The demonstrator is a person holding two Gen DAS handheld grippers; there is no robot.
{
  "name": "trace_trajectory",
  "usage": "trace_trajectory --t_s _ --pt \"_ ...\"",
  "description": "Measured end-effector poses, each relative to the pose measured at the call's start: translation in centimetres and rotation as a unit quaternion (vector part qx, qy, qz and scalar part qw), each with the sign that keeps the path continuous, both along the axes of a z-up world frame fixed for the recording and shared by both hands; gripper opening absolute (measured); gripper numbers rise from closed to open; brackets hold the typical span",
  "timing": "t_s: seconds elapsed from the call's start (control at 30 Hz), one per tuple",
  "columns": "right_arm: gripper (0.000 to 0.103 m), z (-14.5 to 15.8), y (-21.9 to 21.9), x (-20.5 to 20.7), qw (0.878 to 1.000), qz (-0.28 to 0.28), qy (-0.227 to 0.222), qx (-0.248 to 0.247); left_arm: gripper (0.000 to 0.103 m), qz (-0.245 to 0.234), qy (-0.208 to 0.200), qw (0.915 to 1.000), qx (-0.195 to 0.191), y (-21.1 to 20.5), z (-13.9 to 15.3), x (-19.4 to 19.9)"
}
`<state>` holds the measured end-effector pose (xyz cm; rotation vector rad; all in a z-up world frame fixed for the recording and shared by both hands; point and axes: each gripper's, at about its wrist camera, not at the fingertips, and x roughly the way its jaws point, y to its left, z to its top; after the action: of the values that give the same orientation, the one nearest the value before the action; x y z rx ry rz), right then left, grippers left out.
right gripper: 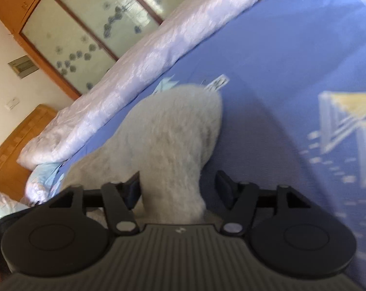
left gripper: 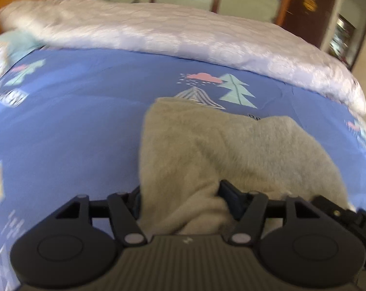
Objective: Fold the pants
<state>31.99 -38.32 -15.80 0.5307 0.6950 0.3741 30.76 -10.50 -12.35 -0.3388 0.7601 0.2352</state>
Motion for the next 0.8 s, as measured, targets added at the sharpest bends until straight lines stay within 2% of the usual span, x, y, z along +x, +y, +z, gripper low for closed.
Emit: trace_trajectory --t_s 0.13,0.27,0.4,0.57,0.8 --pt "0.073 2.7 -2.2 -5.0 0.999 0.014 -0.023 -0.027 0.069 0.018 -0.003 0.9998 0.007 -1.1 2.8 -6.8" --pt "0.094 5.3 -4.1 -11.6 0.996 0.048 -0.035 -0.062 0.072 0.002 0.008 1.0000 0.005 -3.6 4.3 -14.2" --pt "0.103 6.6 -4.2 -15.9 0.993 0.056 -0.037 -0.099 0.082 -0.017 0.018 0.9993 0.026 -6.5 5.0 -20.3" --pt "0.103 6.6 -4.6 -20.6 0.988 0.063 0.011 -0.137 0.102 -0.025 0.018 0.9982 0.052 -8.7 6.0 -25.4" --pt "0.103 5.7 -5.2 -25.6 0.986 0.086 0.047 -0.134 0.103 -0.012 0.026 0.9966 0.077 -10.1 6.4 -30.0"
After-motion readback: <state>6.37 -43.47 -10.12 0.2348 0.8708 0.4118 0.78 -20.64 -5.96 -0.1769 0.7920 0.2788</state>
